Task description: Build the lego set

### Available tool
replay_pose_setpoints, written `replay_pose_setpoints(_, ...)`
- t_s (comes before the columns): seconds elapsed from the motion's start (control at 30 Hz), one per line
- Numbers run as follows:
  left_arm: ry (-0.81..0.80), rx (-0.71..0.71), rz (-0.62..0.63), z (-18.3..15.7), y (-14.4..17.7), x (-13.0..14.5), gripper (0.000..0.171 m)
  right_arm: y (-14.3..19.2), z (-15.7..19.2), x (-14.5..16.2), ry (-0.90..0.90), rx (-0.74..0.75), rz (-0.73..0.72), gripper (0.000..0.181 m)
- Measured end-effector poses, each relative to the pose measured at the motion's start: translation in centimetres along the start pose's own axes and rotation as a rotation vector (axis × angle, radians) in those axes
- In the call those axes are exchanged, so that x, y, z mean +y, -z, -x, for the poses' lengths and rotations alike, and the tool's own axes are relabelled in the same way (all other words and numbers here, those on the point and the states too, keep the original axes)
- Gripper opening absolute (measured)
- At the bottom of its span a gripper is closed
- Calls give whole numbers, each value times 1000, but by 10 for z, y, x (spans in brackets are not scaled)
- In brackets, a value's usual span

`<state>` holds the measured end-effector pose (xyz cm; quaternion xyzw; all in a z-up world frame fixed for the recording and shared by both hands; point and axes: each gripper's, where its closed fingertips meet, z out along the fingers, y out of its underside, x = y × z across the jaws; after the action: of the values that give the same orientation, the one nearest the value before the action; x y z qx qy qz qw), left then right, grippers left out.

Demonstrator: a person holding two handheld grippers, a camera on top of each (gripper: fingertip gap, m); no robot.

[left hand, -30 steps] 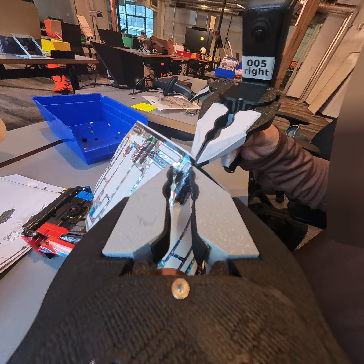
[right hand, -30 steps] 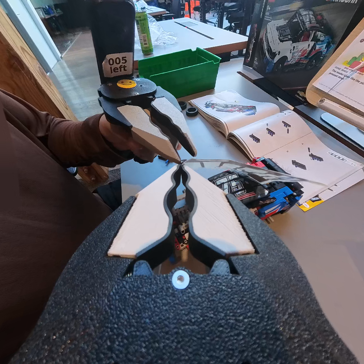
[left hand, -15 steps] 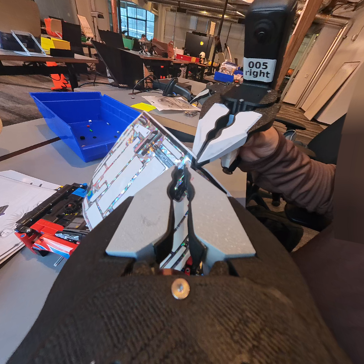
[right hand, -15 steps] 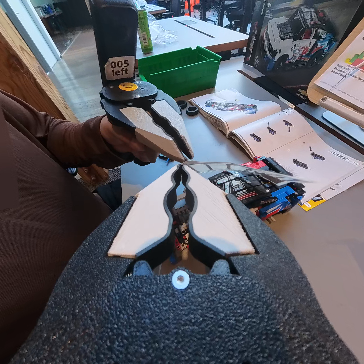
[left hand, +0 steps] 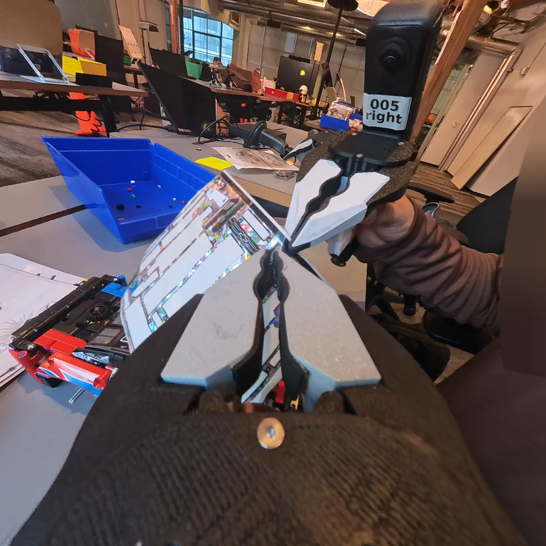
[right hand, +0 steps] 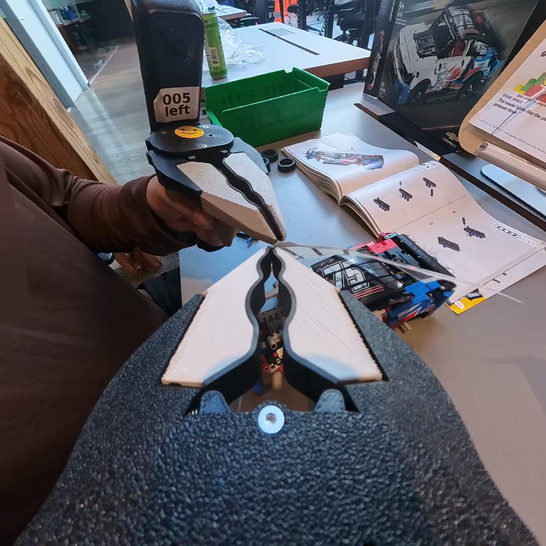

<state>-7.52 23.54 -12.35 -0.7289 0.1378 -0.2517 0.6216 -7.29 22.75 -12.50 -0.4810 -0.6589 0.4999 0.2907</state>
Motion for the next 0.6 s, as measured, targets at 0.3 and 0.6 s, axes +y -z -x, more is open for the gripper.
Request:
replay_pose_setpoints(0.3, -1, 12, -6, -1, -2, -2, 0, -1, 1, 0, 11, 4, 10, 0)
replay_pose_setpoints(0.6, -18, -11, -2, 4, 0, 1, 0, -2, -3, 3, -8, 7, 13, 0)
